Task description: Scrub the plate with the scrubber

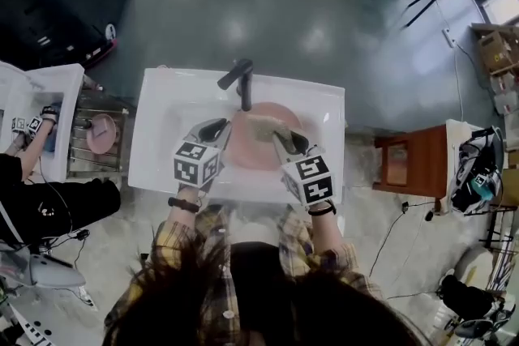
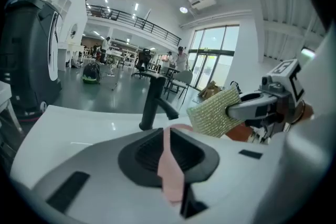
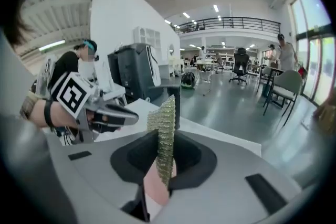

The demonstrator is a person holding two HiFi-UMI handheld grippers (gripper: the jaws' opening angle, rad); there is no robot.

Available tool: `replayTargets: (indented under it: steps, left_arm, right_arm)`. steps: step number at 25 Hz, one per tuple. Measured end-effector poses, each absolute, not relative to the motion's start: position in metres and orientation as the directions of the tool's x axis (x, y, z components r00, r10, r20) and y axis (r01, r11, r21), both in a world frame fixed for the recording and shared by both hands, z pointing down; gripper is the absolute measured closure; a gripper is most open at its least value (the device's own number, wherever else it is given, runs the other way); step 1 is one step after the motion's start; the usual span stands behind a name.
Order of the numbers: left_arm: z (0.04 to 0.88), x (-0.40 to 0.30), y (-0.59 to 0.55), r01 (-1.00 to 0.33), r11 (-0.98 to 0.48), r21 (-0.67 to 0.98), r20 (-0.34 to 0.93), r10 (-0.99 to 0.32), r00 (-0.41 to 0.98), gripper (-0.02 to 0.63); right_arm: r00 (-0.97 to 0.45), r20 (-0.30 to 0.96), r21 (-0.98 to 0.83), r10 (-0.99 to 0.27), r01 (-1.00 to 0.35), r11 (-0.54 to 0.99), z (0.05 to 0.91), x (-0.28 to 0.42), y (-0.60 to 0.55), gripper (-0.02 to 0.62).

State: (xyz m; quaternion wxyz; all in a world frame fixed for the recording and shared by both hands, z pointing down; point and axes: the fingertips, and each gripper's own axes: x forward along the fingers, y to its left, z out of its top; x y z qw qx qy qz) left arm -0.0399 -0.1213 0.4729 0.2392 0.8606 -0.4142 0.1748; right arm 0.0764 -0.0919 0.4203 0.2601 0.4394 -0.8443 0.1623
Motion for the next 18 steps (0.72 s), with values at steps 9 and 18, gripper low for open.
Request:
replayTargets:
  steps: [9, 18]
  left_arm:
    - [0.369, -0.017, -0.123, -0.72, -0.632, 0.286, 0.259, -0.673, 0.693, 0.583]
    - [0.291, 0.02, -0.11, -0.63, -0.753, 0.192, 0.12, -0.619, 0.776, 0.591]
  right_arm:
    - [-0.576, 0.323, -0.15, -0.751, -0.815, 0.56, 0.323, 0.083, -0.092, 0.517]
    - [-0.561, 0.182, -0.109, -0.807, -0.828, 0.551, 0.263, 0.104, -0.088, 0.517]
